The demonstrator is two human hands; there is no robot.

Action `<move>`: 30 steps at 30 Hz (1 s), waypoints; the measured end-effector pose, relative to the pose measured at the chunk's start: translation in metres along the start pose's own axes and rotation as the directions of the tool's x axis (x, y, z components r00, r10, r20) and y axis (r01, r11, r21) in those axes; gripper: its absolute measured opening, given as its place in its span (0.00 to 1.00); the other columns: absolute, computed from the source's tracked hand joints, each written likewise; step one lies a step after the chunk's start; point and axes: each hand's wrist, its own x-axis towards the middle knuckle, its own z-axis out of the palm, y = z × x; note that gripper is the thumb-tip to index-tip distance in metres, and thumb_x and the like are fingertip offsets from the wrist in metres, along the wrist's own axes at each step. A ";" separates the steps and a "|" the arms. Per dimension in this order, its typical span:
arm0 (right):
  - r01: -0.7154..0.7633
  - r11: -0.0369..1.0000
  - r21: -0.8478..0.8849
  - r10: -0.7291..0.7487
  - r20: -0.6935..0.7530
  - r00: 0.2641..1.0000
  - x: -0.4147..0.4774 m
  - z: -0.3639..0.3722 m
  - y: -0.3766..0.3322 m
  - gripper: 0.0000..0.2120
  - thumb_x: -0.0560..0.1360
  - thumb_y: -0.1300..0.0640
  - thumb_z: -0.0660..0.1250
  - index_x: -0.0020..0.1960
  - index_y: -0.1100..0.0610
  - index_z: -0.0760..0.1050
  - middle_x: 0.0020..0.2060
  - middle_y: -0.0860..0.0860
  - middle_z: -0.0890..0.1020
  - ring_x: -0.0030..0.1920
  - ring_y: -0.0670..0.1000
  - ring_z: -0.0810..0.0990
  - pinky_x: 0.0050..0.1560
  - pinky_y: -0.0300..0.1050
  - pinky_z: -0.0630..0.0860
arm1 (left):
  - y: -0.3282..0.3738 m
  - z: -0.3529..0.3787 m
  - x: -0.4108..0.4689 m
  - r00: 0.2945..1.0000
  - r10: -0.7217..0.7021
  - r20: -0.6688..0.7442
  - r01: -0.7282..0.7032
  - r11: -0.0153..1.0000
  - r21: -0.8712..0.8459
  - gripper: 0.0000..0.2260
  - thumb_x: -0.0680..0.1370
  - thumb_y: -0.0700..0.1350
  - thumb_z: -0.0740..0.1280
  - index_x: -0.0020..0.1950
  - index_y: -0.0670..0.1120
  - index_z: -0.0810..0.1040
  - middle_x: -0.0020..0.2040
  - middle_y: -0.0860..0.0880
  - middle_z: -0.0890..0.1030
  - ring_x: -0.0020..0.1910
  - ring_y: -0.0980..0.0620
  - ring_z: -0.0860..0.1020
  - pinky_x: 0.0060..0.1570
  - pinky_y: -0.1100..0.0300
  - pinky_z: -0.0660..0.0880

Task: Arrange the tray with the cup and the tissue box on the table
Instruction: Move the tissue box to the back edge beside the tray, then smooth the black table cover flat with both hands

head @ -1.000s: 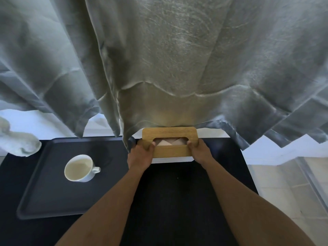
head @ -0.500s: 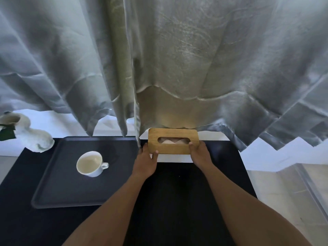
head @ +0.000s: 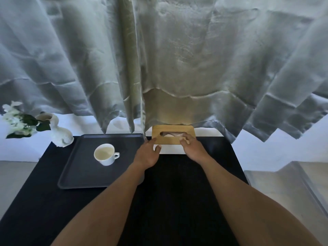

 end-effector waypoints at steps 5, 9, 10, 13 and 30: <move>0.029 1.000 -0.002 -0.029 0.040 0.999 -0.042 0.008 0.006 0.22 0.81 0.45 0.55 0.74 0.47 0.65 0.72 0.53 0.70 0.70 0.55 0.70 0.61 0.46 0.65 | -0.012 -0.006 -0.044 1.000 -0.002 -0.001 0.002 0.999 0.052 0.25 0.80 0.58 0.56 0.76 0.53 0.63 0.74 0.44 0.69 0.72 0.41 0.68 0.69 0.40 0.66; 0.025 1.000 -0.010 -0.024 0.099 0.995 -0.076 0.025 0.019 0.22 0.81 0.47 0.55 0.73 0.49 0.66 0.70 0.53 0.72 0.67 0.53 0.71 0.61 0.46 0.67 | -0.030 0.000 -0.087 0.999 -0.042 0.021 0.039 0.992 0.120 0.26 0.81 0.58 0.55 0.78 0.51 0.60 0.77 0.45 0.66 0.75 0.43 0.64 0.73 0.39 0.61; 0.016 1.000 -0.019 -0.014 0.116 0.993 -0.086 0.033 0.024 0.22 0.81 0.47 0.55 0.74 0.50 0.66 0.70 0.52 0.72 0.68 0.53 0.71 0.61 0.45 0.67 | -0.039 0.003 -0.100 0.998 -0.055 0.039 0.049 0.988 0.145 0.26 0.81 0.58 0.55 0.78 0.51 0.59 0.77 0.45 0.66 0.75 0.44 0.64 0.73 0.39 0.60; -0.021 0.999 -0.047 0.030 0.189 0.982 -0.114 0.057 0.039 0.22 0.81 0.47 0.55 0.74 0.50 0.65 0.70 0.51 0.72 0.67 0.51 0.71 0.61 0.45 0.66 | -0.067 0.018 -0.135 0.993 -0.078 0.090 0.060 0.980 0.189 0.26 0.81 0.58 0.54 0.78 0.51 0.59 0.77 0.46 0.65 0.76 0.44 0.63 0.74 0.39 0.57; -0.049 0.919 -0.391 0.117 0.150 0.982 -0.179 0.184 0.104 0.29 0.79 0.45 0.58 0.78 0.50 0.55 0.79 0.52 0.52 0.78 0.54 0.50 0.77 0.57 0.53 | -0.197 0.046 -0.215 0.952 -0.213 0.219 0.112 0.911 0.398 0.35 0.78 0.65 0.53 0.80 0.56 0.41 0.81 0.49 0.37 0.78 0.37 0.36 0.74 0.31 0.41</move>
